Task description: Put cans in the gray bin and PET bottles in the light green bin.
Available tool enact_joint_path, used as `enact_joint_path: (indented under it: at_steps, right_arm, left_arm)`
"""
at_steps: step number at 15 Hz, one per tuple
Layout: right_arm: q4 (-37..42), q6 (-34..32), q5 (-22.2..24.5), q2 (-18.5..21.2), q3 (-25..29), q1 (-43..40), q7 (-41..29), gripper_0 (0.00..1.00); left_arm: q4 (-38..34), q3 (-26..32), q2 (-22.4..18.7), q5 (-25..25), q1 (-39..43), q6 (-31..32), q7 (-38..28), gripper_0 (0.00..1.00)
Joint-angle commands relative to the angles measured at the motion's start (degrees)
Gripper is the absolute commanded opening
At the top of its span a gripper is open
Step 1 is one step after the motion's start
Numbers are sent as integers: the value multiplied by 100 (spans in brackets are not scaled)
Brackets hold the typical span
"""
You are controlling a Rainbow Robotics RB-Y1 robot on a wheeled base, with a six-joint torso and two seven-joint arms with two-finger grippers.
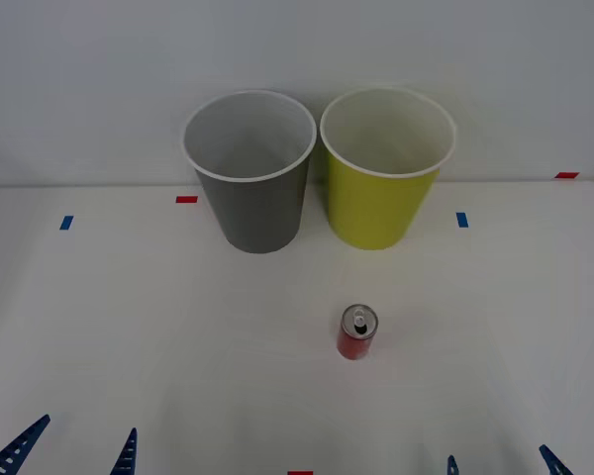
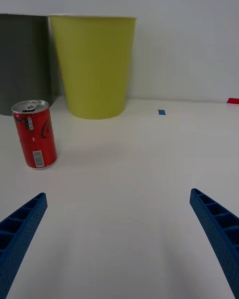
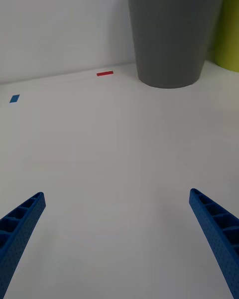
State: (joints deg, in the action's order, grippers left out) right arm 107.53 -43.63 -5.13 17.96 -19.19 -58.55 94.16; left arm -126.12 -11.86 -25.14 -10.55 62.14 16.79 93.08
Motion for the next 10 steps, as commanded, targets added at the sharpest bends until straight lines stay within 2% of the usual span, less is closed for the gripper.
enact_joint_path:
  at_steps: [1, 6, 10]
  right_arm:
    - [-4, 329, 3, 93, -243, 406, 6, 100]
    - [-4, 1041, 3, 67, -419, 1153, 32, 100]
    - [-4, 1366, 12, 49, -550, 1601, 58, 100]
  left_arm:
    - [0, 0, 0, 0, 0, 0, 0, 100]
    - [0, 0, 0, 0, 0, 0, 0, 100]
    - [0, 0, 0, 0, 0, 0, 0, 100]
